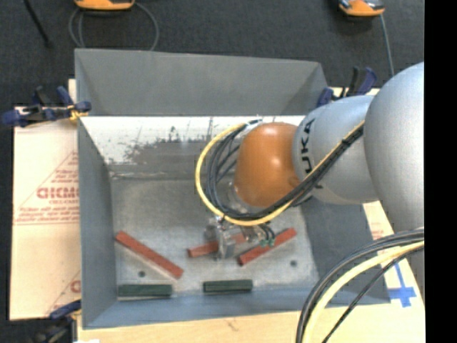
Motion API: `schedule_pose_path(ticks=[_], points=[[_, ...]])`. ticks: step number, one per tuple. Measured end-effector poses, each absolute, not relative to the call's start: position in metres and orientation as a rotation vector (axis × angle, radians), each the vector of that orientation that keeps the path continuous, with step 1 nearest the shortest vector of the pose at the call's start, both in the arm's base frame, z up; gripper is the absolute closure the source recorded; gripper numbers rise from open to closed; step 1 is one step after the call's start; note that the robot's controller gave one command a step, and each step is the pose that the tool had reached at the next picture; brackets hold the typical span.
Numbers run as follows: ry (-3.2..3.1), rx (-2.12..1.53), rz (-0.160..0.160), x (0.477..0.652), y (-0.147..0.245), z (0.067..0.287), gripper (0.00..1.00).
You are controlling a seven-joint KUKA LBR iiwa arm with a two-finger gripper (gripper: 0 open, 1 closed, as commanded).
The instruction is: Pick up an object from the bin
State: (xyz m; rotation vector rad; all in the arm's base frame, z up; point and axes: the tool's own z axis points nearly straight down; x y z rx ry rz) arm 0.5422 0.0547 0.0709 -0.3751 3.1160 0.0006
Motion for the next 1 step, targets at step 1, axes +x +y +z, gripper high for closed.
schedule_pose_path(ticks=[1], points=[[3.063,-0.649,-0.006,0.5313,0.0073,0.2141,1.0]])
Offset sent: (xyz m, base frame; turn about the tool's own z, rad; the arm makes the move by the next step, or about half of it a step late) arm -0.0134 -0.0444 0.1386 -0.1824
